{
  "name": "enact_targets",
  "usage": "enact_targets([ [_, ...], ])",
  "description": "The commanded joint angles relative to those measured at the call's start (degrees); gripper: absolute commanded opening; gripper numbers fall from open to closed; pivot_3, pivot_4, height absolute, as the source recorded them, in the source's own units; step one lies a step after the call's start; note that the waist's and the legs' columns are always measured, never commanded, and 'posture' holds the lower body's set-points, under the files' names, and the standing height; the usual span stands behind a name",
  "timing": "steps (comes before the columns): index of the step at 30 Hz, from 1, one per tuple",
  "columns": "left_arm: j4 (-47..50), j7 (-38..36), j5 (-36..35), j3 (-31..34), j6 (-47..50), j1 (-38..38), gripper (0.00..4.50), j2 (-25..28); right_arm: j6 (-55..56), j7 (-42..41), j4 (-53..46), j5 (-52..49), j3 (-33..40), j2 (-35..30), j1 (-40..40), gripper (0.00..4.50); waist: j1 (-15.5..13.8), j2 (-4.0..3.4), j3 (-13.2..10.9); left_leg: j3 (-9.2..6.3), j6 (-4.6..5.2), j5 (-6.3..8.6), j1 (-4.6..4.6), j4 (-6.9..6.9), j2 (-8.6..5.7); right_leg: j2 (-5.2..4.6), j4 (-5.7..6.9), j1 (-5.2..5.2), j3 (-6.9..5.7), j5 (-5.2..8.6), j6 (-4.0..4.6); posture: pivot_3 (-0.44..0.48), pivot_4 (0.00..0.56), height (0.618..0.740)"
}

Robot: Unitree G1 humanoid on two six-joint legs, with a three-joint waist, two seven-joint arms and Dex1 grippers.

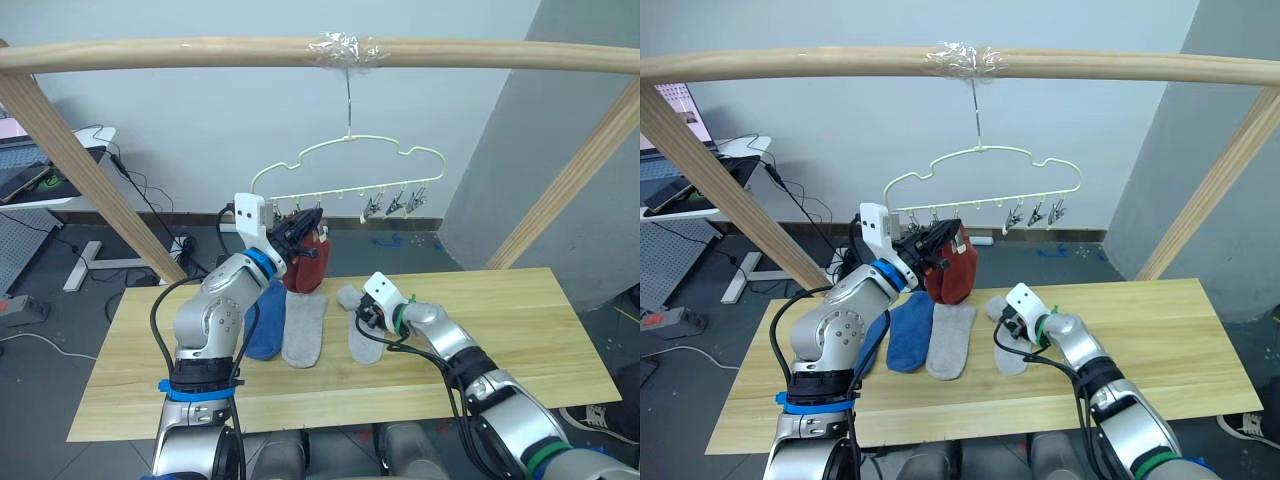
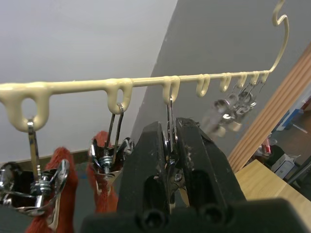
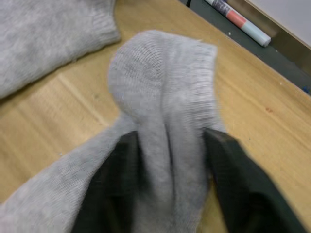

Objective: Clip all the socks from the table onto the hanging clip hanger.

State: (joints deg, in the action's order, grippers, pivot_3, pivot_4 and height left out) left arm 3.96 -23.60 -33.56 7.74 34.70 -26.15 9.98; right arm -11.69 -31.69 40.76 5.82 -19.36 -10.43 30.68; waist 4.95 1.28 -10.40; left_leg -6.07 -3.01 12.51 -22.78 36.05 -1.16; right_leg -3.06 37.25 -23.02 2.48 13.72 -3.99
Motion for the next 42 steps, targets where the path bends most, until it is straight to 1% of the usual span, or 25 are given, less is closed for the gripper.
enact_targets([
  [1,1.5,-0.4,-0.6,0.2,0.3,-0.6,0.07,0.6,-2.3,-2.2,-5.9,1.6,-0.4,-4.2,-5.8,0.43,-0.1,-0.01,0.0,-0.01,0.0,0.0,0.0,0.01,0.0,0.0,0.0,0.02,0.0,0.0,0.0,-0.079,0.145,0.74],
  [2,1.3,-0.4,-0.9,0.3,0.6,-0.7,0.07,0.6,-2.6,-2.5,-8.5,1.3,0.1,-5.1,-7.1,0.11,-0.2,-0.01,0.0,-0.01,0.0,0.0,0.01,0.01,-0.01,-0.01,-0.02,0.04,-0.01,0.0,-0.01,-0.083,0.145,0.74],
  [3,1.1,-0.5,-1.5,0.5,1.2,-0.9,0.07,0.5,-3.1,-2.8,-11.9,0.6,0.8,-6.1,-8.6,0.05,-0.2,-0.01,0.0,-0.01,0.0,0.0,0.01,0.01,-0.01,-0.01,-0.04,0.06,-0.02,0.01,-0.02,-0.085,0.146,0.74],
  [4,1.1,-0.4,-2.2,0.8,1.8,-0.9,0.07,0.4,-3.2,-3.2,-15.0,0.0,1.4,-6.7,-9.8,0.05,-0.2,-0.01,0.0,0.0,0.0,0.0,0.03,0.02,-0.01,-0.01,-0.05,0.09,-0.02,0.03,-0.05,-0.09,0.146,0.74],
  [7,0.3,0.8,-7.2,3.4,7.6,-1.4,0.07,-0.4,-9.5,-5.4,-30.8,-4.0,4.5,-9.2,-14.4,0.05,-0.1,-0.01,0.0,-0.01,0.0,0.0,0.03,0.03,-0.01,-0.01,-0.06,0.11,-0.02,0.07,-0.14,-0.101,0.143,0.74],
  [10,-1.9,4.7,-12.7,7.1,14.0,-2.7,0.07,-1.6,-17.1,-7.2,-45.4,-7.6,6.8,-11.5,-18.2,0.05,0.2,-0.01,0.0,-0.01,0.0,0.0,0.0,0.04,0.01,-0.01,-0.02,0.04,0.0,0.15,-0.28,-0.112,0.144,0.74],
  [15,-4.1,9.9,-21.3,12.8,20.7,-4.7,0.07,-3.5,-26.2,-7.4,-61.8,-11.8,8.2,-12.9,-21.4,0.05,0.2,0.0,0.0,-0.05,0.0,0.0,0.05,0.04,0.02,0.02,0.02,0.06,-0.04,0.16,-0.31,-0.123,0.144,0.74],
  [20,-5.0,11.2,-22.7,13.4,21.8,-5.0,0.07,-2.7,-33.5,-3.7,-72.2,-14.8,10.1,-11.4,-20.8,0.05,0.2,0.0,0.0,-0.01,0.0,0.0,0.0,0.04,-0.01,-0.01,-0.07,0.07,-0.01,0.16,-0.32,-0.133,0.147,0.74],
  [24,-5.9,12.1,-24.9,14.4,21.7,-5.9,0.07,-3.6,-38.0,-0.8,-75.5,-16.5,10.2,-9.1,-17.9,0.05,0.2,0.0,0.0,-0.02,-0.01,0.0,0.01,0.04,0.0,0.0,-0.05,0.05,-0.03,0.15,-0.31,-0.143,0.15,0.74],
  [31,-6.7,12.1,-25.0,13.2,21.0,-6.1,0.07,-3.5,-39.9,2.4,-74.2,-17.7,9.0,-6.4,-14.0,0.05,0.2,0.0,0.0,-0.03,-0.01,0.0,-0.04,0.02,0.0,0.0,-0.13,0.04,-0.03,0.15,-0.29,-0.149,0.152,0.74],
  [37,-6.2,12.3,-25.3,13.1,20.6,-6.2,0.07,-3.4,-40.1,3.1,-72.5,-19.3,9.3,-5.0,-13.4,0.05,0.2,0.0,0.0,0.0,-0.01,0.0,-0.07,0.01,0.01,0.0,-0.11,-0.05,-0.02,0.05,-0.13,-0.141,0.152,0.74],
  [42,-6.3,12.5,-25.6,13.6,20.1,-6.2,0.07,-3.2,-40.1,2.9,-71.8,-20.6,9.1,-5.6,-13.8,0.05,0.2,0.0,0.0,0.02,0.0,0.0,-0.08,0.01,0.01,0.0,-0.11,-0.05,0.0,0.07,-0.16,-0.134,0.152,0.74],
])
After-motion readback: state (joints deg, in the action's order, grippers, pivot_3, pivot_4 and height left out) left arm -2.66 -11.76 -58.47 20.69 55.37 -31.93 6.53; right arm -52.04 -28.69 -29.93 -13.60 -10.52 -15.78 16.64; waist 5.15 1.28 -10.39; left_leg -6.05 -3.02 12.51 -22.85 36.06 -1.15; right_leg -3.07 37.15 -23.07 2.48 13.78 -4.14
